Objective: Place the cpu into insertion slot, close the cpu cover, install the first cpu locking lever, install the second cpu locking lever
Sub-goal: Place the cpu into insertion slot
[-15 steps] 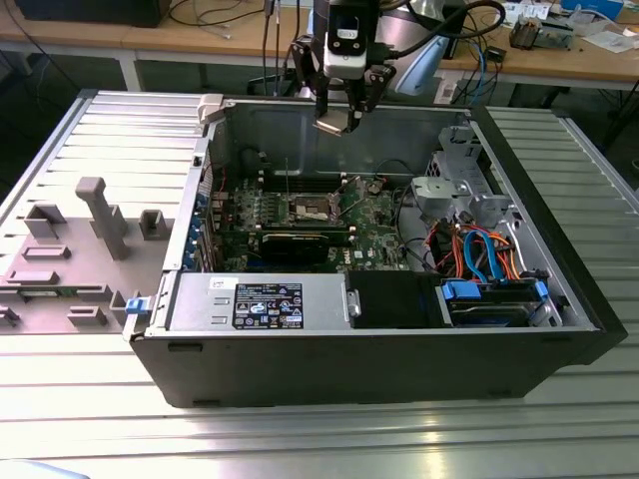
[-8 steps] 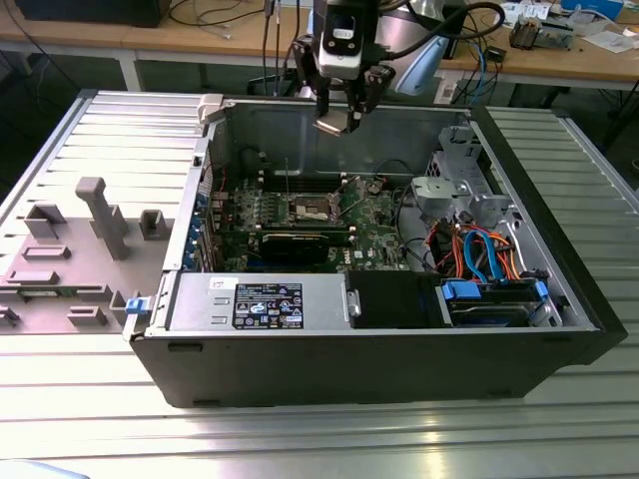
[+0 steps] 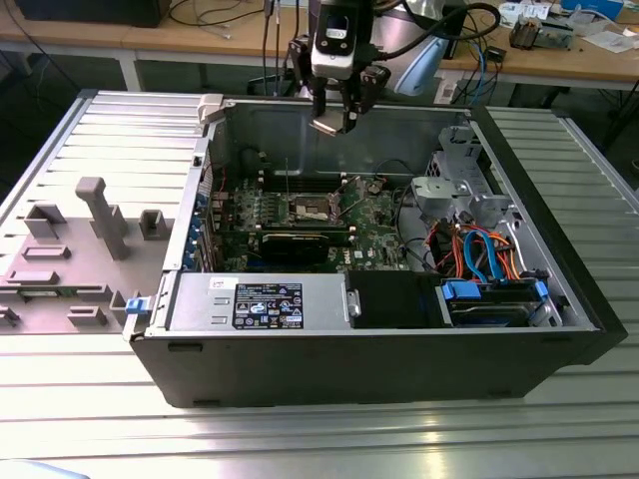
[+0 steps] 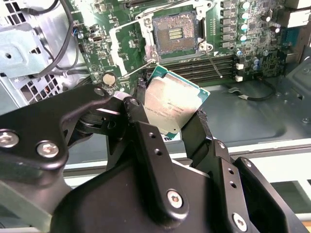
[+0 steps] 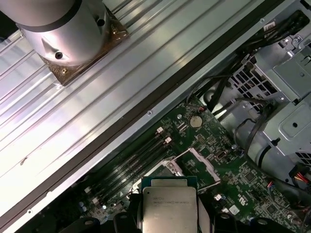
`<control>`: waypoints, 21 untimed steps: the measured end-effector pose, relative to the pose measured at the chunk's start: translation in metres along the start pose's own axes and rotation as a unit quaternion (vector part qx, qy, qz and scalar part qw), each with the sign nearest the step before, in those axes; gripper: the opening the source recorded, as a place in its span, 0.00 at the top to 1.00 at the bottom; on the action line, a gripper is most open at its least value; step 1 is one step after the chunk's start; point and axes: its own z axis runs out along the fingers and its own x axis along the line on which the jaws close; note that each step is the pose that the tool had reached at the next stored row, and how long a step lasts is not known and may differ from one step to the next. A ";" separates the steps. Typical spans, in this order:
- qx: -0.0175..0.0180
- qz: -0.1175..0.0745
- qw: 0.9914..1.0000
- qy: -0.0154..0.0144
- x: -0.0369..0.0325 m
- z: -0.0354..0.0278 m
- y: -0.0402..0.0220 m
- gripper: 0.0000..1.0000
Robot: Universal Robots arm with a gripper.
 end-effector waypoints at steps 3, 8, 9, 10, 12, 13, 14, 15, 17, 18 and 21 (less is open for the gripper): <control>0.002 0.020 1.000 0.001 0.0001 0.0030 -0.0004 0.46; 0.005 0.047 0.999 0.003 0.0000 0.0070 -0.0007 0.46; 0.005 0.051 0.999 0.003 0.0000 0.0075 -0.0007 0.46; 0.006 0.056 0.998 0.004 0.0000 0.0082 -0.0008 0.46; 0.007 0.063 0.998 0.004 -0.0001 0.0092 -0.0009 0.46; 0.008 0.067 0.998 0.005 -0.0001 0.0097 -0.0009 0.46; 0.008 0.073 0.997 0.005 -0.0001 0.0104 -0.0010 0.46; 0.009 0.077 0.997 0.005 -0.0001 0.0109 -0.0010 0.46; 0.010 0.087 0.996 0.006 -0.0001 0.0121 -0.0011 0.46; 0.010 0.094 0.996 0.006 -0.0001 0.0129 -0.0012 0.46; 0.009 0.108 0.994 0.005 -0.0002 0.0137 -0.0012 0.46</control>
